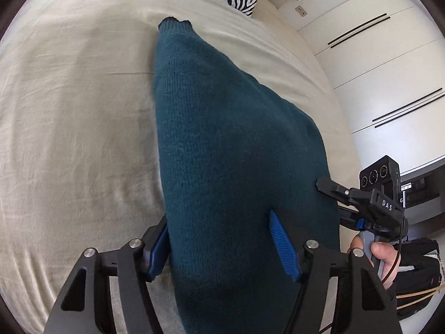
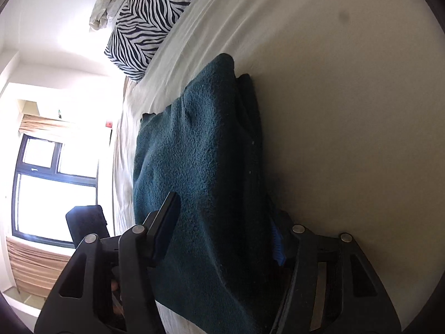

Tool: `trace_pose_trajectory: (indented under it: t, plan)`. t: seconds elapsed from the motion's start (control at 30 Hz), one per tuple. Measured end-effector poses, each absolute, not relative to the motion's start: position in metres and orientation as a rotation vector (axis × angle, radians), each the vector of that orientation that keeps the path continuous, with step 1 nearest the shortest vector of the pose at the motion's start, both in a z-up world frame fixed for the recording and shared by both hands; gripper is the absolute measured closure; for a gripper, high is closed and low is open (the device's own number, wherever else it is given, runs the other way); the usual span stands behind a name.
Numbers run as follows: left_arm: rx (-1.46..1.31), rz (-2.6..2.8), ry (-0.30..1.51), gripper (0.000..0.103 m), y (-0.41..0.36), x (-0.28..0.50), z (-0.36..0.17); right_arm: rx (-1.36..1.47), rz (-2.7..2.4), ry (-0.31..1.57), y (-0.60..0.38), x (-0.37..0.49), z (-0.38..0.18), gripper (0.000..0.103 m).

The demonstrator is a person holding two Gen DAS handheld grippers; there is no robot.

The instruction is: Fold small clothes

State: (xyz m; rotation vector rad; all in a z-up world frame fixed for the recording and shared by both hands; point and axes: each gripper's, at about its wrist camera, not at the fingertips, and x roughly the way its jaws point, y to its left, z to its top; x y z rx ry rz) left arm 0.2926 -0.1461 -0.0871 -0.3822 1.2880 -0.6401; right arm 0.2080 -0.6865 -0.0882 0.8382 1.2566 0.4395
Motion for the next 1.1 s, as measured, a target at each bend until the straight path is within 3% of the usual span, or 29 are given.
trace_pose_trajectory:
  t: [0.07, 0.17, 0.27, 0.47, 0.77, 1.03, 1.1]
  plan:
    - [-0.400, -0.639, 1.301, 0.045, -0.142, 0.295, -0.089, 0.765, 0.429, 1.286, -0.672, 0.215, -0.086, 0.066]
    - [-0.383, -0.645, 1.289, 0.055, -0.139, 0.290, -0.084, 0.711, 0.403, 1.291, -0.662, 0.216, -0.081, 0.077]
    - [-0.361, -0.636, 1.269, 0.061, -0.134, 0.284, -0.072, 0.658, 0.375, 1.255, -0.655, 0.207, -0.067, 0.081]
    - [-0.300, -0.649, 1.197, 0.062, -0.108, 0.247, -0.029, 0.559, 0.372, 1.195, -0.623, 0.177, -0.016, 0.082]
    - [-0.233, -0.618, 1.129, 0.062, 0.000, 0.166, 0.006, 0.533, 0.537, 1.148, -0.527, 0.087, 0.034, 0.082]
    - [-0.260, -0.542, 1.185, 0.061, 0.070, 0.127, -0.049, 0.571, 0.606, 1.216, -0.451, 0.032, -0.001, 0.082]
    - [-0.289, -0.530, 1.209, 0.055, 0.076, 0.127, -0.071, 0.586, 0.588, 1.251, -0.445, 0.029, -0.025, 0.081]
